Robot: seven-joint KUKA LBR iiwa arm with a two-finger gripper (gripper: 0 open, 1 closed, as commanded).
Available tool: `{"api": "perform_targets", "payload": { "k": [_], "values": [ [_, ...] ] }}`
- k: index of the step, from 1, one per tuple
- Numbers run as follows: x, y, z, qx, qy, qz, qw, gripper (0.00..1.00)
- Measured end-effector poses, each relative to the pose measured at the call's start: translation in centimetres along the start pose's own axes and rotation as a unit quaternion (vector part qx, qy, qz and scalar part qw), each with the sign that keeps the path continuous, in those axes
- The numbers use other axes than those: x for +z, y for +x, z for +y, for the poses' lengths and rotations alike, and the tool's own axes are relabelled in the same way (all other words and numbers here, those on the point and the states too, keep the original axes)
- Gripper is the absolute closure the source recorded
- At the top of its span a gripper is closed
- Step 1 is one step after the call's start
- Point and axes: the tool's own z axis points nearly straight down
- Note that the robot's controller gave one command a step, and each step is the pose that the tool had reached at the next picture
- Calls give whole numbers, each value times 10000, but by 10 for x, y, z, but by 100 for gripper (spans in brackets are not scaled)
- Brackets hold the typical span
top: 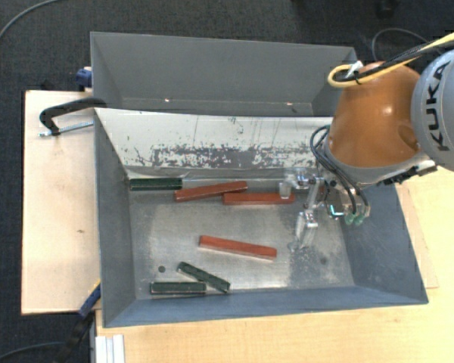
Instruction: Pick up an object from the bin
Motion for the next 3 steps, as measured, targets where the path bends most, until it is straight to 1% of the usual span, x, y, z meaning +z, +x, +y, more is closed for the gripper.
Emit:
{"api": "perform_targets", "payload": {
  "k": [1,2,3],
  "values": [
    [119,-15,27,-522,-2,-3,9986,0],
    [115,-16,26,-516,1,-34,9987,100],
    [-19,-9,42,-947,5,-97,9955,100]
  ]
}}
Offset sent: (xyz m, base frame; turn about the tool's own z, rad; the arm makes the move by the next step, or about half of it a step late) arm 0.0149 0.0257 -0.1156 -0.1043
